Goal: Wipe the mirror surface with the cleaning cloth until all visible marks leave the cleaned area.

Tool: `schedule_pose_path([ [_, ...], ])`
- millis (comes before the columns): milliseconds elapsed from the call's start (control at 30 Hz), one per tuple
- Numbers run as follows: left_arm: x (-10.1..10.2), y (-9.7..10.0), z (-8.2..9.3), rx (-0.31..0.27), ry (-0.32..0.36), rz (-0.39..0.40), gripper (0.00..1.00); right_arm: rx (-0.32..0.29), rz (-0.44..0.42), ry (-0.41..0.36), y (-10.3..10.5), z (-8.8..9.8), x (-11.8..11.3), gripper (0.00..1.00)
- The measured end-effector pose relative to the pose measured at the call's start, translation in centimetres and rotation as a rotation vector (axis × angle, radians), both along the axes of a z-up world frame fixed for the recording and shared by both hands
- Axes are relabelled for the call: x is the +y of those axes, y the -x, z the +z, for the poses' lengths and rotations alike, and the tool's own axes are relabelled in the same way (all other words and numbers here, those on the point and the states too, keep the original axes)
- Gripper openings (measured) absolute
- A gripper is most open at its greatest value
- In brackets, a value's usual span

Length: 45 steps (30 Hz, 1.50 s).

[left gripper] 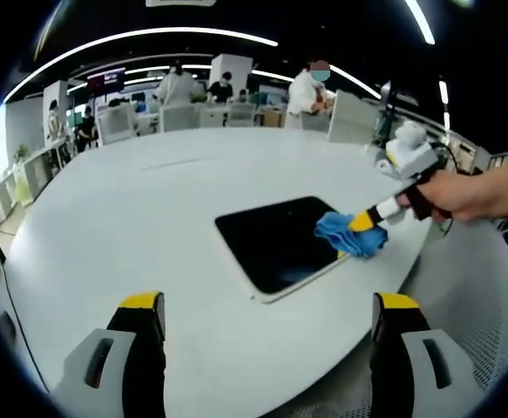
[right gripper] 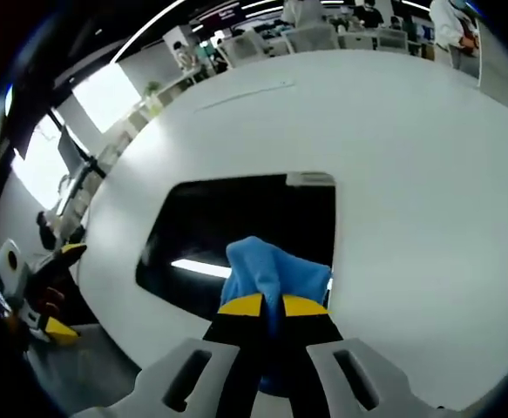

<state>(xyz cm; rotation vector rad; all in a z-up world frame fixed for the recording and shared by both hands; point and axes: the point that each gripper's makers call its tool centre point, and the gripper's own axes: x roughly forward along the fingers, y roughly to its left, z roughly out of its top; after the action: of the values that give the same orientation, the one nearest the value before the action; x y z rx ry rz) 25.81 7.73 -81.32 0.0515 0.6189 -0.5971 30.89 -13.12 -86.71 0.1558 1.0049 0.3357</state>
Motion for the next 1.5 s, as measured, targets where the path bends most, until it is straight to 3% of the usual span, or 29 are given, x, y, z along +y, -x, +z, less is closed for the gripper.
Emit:
schedule_pose_path([
  [133, 0.0, 0.0, -0.2, 0.006, -0.002, -0.002, 0.99, -0.001, 0.007, -0.002, -0.2, 0.0, 0.8, 0.01],
  [233, -0.2, 0.1, -0.1, 0.018, 0.039, 0.003, 0.99, 0.0, 0.007, -0.005, -0.3, 0.0, 1.3, 0.01],
  [633, -0.4, 0.6, -0.7, 0.03, 0.001, -0.034, 0.99, 0.017, 0.026, -0.027, -0.5, 0.0, 4.1, 0.01],
  [1500, -0.5, 1.1, -1.2, 0.061, 0.004, -0.051, 0.99, 0.041, 0.069, -0.082, -1.4, 0.0, 10.0, 0.01],
])
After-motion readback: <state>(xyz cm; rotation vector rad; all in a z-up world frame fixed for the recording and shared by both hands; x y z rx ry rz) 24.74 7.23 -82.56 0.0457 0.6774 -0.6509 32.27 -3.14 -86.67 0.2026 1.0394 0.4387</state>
